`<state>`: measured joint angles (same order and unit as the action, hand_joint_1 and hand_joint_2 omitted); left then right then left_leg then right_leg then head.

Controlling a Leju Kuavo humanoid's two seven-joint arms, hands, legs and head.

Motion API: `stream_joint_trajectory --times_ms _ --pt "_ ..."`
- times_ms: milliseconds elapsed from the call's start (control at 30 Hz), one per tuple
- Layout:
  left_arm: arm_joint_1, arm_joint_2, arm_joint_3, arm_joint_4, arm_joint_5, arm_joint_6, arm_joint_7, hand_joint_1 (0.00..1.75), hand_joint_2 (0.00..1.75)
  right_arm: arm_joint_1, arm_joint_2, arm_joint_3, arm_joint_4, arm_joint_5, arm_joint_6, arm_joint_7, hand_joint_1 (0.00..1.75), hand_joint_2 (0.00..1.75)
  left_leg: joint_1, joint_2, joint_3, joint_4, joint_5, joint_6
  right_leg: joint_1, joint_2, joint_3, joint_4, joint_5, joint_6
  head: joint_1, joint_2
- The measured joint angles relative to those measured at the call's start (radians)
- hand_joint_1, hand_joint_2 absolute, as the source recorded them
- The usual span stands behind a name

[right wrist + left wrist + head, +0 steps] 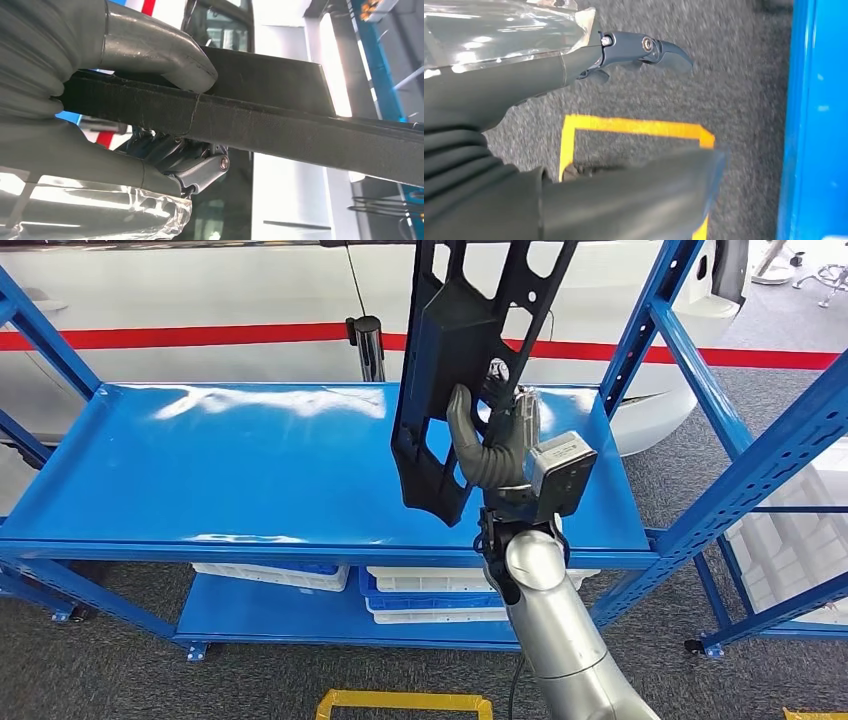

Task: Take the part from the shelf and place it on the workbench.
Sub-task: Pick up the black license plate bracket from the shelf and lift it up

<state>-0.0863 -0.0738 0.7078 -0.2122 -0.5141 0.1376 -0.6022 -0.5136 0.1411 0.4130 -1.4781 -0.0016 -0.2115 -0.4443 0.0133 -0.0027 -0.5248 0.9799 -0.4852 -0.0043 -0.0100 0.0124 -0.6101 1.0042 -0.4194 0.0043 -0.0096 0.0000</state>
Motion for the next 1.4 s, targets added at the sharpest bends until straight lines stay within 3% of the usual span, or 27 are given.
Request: stream_joint_trajectory --times_ms 667,1000,1167,1267,1333,1400 --pt "0.0 -0.01 0.076 0.007 0.062 0.034 0.016 0.0 1.75 0.014 -0.062 0.16 0.031 -0.127 0.107 -0.006 1.75 1.75 0.0 0.0 0.0 0.0 0.0 0.0 0.0 0.0 0.0 0.0 0.0 0.0 0.0 0.0" --pt "-0.001 -0.012 0.078 0.008 0.062 -0.02 0.033 0.0 1.75 0.017 -0.07 0.175 0.056 -0.139 0.107 -0.01 1.75 1.75 0.0 0.0 0.0 0.0 0.0 0.0 0.0 0.0 0.0 0.0 0.0 0.0 0.0 0.0" --pt "-0.004 -0.012 0.077 0.008 0.042 -0.048 0.049 0.0 1.75 0.022 -0.075 0.175 0.058 -0.138 0.107 -0.011 1.75 1.75 -0.003 0.0 -0.005 0.01 -0.005 0.018 -0.008 0.0 0.0 -0.004 0.002 0.004 -0.001 0.0" --pt "-0.011 -0.012 0.072 0.008 0.023 -0.065 0.08 0.0 1.75 0.026 -0.077 0.172 0.057 -0.13 0.107 -0.012 1.75 1.75 0.002 0.002 0.007 -0.015 0.013 0.031 -0.004 -0.002 -0.003 -0.003 0.002 0.012 0.0 0.0" --pt "-0.019 -0.013 0.07 0.008 0.019 -0.084 0.105 0.0 1.75 0.029 -0.079 0.168 0.056 -0.123 0.109 -0.012 1.75 1.75 0.009 0.006 0.018 -0.037 0.027 0.037 -0.002 -0.004 -0.036 0.062 -0.029 0.01 0.004 0.0" --pt "-0.024 -0.013 0.068 0.008 0.016 -0.099 0.123 0.0 1.75 0.035 -0.082 0.164 0.056 -0.115 0.113 -0.011 1.75 1.75 0.009 0.008 0.019 -0.039 0.027 0.037 -0.007 -0.005 -0.099 0.191 -0.078 0.01 0.005 0.0"
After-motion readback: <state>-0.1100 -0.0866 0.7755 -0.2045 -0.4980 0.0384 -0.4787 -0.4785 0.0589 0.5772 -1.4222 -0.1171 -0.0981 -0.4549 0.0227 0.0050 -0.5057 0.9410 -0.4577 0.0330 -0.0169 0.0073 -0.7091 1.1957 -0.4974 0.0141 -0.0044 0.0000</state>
